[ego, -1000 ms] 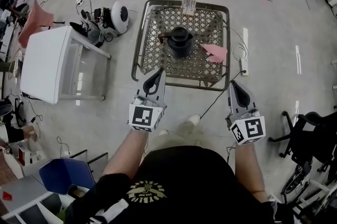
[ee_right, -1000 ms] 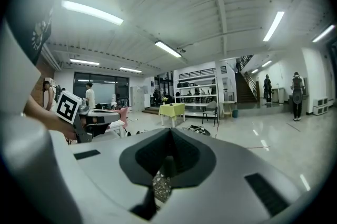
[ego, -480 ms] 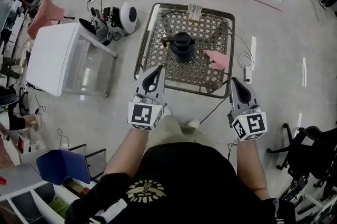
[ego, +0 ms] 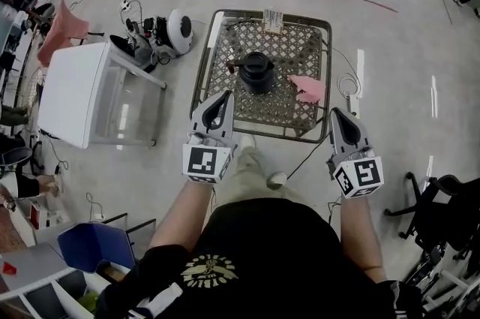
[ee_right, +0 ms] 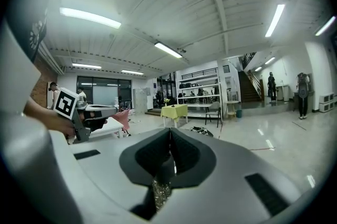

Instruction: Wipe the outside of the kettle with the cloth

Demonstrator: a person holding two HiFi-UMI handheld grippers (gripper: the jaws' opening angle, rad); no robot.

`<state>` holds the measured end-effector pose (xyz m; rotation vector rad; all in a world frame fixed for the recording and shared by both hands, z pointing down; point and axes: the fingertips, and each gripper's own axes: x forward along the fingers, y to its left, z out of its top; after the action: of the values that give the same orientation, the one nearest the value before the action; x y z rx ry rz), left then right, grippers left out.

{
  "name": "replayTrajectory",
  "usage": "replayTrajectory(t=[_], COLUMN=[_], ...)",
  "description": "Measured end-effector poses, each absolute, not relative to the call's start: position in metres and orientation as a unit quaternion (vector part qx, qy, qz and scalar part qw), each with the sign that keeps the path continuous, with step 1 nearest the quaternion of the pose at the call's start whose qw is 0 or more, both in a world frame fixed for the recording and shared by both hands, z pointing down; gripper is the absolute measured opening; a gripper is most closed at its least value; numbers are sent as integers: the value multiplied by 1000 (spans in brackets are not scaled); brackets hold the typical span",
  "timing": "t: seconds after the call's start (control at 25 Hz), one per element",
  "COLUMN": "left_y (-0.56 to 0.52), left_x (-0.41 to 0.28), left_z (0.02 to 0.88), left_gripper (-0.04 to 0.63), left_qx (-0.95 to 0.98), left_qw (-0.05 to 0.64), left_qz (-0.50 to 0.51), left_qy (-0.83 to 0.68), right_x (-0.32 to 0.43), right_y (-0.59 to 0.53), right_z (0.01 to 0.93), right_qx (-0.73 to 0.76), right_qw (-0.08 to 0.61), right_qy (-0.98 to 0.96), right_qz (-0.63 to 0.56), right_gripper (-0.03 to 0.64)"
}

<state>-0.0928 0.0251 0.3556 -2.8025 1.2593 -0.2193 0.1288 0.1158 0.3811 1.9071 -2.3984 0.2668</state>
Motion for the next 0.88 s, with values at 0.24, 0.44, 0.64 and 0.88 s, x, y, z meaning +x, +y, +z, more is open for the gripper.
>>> replayTrajectory(t=[0.24,0.44,0.64,0.88], left_y=[-1,-35,-69,-98], left_x=[-74,-70,-63,-50], left_z=[363,369,374,384], left_gripper=[9,9,9,9], left_qx=[-919,-924,-929,-939], left_qw=[31,27,26,19], left_qz=[-78,-85,-90,-97], left_qy=[385,373,358,329], right_x=[137,140,141,137], right_y=[98,72,40,10], right_z=[383,387,390,397], right_qx=[632,643,651,658], right_qw=[36,38,38,46], right_qy=[-769,-759,-751,-743], right_qz=[91,97,104,114], right_gripper=[11,11,11,11])
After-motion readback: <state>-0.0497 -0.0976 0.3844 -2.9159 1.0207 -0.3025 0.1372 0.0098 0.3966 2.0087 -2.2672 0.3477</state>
